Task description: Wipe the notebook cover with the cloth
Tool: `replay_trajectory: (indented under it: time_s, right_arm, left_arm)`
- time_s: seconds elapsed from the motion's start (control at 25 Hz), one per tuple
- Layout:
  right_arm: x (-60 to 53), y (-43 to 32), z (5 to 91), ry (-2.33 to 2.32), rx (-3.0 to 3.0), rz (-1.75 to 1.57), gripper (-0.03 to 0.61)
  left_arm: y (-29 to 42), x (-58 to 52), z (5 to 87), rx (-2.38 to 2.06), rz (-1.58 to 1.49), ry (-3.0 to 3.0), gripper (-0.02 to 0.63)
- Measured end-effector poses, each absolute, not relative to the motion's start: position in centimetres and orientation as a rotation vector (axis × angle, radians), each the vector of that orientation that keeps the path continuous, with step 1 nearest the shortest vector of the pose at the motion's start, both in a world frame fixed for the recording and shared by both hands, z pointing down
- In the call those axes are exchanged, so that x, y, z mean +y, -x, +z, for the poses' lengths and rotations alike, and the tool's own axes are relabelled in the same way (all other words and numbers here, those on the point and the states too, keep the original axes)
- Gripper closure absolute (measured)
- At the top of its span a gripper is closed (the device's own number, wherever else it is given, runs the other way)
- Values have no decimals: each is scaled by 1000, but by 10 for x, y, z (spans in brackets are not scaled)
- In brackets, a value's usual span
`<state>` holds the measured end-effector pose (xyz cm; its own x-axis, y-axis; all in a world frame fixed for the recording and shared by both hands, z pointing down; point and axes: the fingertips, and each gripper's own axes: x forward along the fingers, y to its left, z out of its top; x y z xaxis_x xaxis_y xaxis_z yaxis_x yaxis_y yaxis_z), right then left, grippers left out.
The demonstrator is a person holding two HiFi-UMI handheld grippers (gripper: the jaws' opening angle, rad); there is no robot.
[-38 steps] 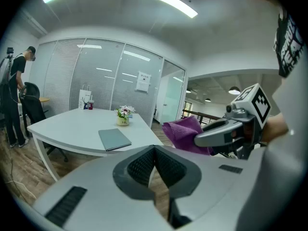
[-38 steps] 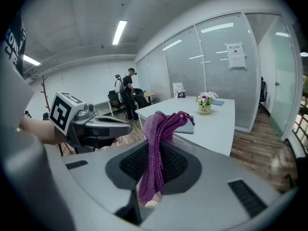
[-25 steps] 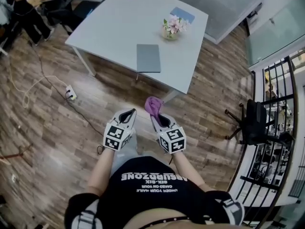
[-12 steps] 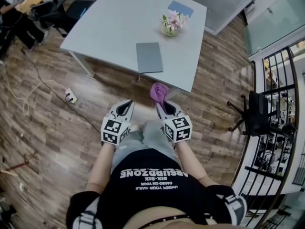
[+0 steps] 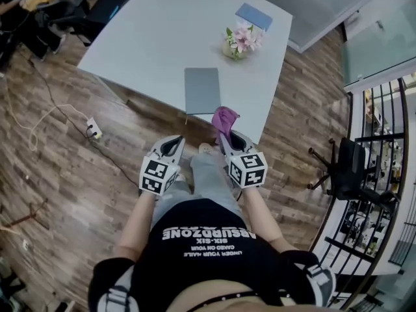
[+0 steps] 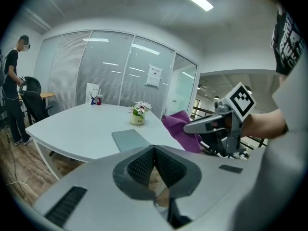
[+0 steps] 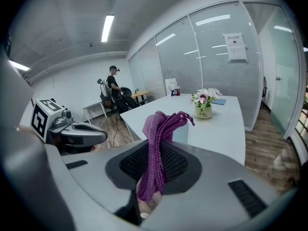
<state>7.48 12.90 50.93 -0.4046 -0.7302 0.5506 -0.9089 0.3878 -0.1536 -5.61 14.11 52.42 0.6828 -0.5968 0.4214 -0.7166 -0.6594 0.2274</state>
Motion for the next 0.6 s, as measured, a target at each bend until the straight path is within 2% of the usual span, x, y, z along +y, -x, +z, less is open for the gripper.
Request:
replay_trajectory:
  time_s: [0.6]
  right_arm:
    - [-40, -130, 512, -1205, -2318, 535, 505]
  left_arm:
    - [17, 22, 549, -1213, 526, -2328, 600]
